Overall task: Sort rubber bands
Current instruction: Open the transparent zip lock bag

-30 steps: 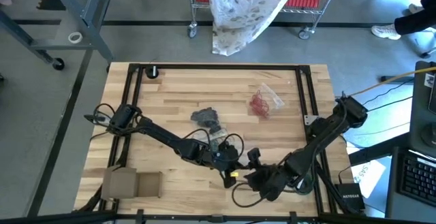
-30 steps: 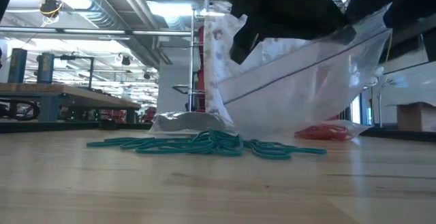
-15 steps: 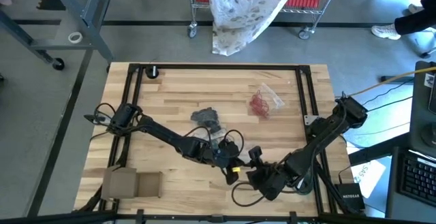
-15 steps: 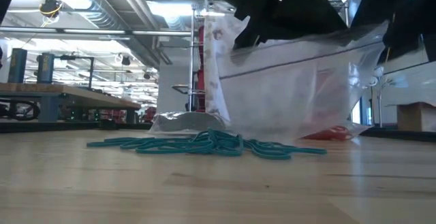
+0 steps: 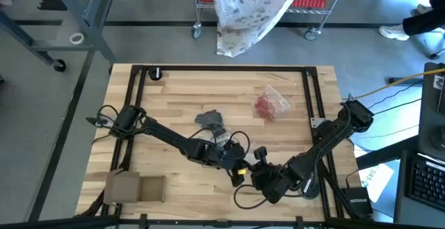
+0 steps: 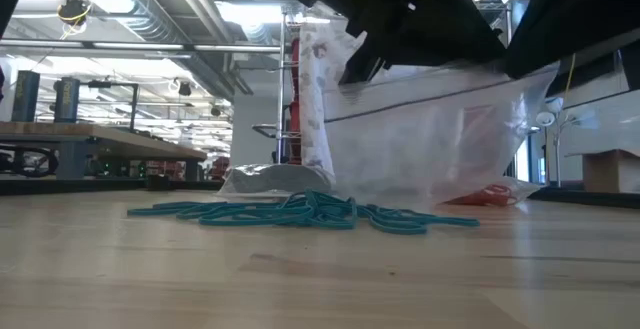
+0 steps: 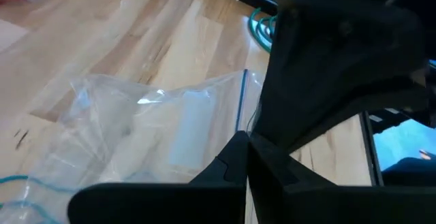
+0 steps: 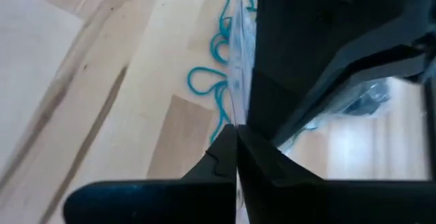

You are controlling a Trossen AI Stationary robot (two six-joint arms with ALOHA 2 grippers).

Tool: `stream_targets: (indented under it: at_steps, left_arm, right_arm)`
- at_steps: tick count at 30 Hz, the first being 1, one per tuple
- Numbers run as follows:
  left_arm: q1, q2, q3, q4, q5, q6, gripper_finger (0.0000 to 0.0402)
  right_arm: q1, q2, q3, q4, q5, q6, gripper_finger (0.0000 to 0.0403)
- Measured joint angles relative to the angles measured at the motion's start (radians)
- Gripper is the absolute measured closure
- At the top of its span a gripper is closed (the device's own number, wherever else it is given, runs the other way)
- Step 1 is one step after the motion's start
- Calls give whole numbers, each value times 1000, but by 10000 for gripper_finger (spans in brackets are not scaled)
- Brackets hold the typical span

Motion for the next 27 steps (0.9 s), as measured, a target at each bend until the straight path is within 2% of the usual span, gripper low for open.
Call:
stream_targets:
  at_steps: [4, 9, 12, 15, 17, 20, 24, 27]
  left_arm:
    - [9, -32, 2, -58, -109, 42, 401]
    - [1, -65, 2, -48, -296, 144, 401]
    - [-9, -72, 4, -14, -349, 240, 401]
    - [-34, -71, 3, -59, -386, 352, 401]
    - [-47, -70, 2, -83, -389, 407, 401]
    - [-66, -70, 2, -92, -368, 369, 401]
    - [-70, -68, 2, -90, -195, 261, 389]
    - [-72, -61, 2, -95, -128, 210, 359]
  right_arm:
    - [5, 7, 0, 5, -116, 38, 401]
    - [11, 14, 0, 0, -147, 81, 402]
    - [11, 17, -1, -1, -161, 111, 402]
    - [7, 22, -1, -1, -173, 149, 403]
    - [5, 29, -2, -16, -176, 175, 403]
    - [6, 41, -1, -24, -147, 190, 403]
    - [6, 40, -1, -10, -121, 192, 403]
    - [6, 40, -1, 9, -100, 185, 403]
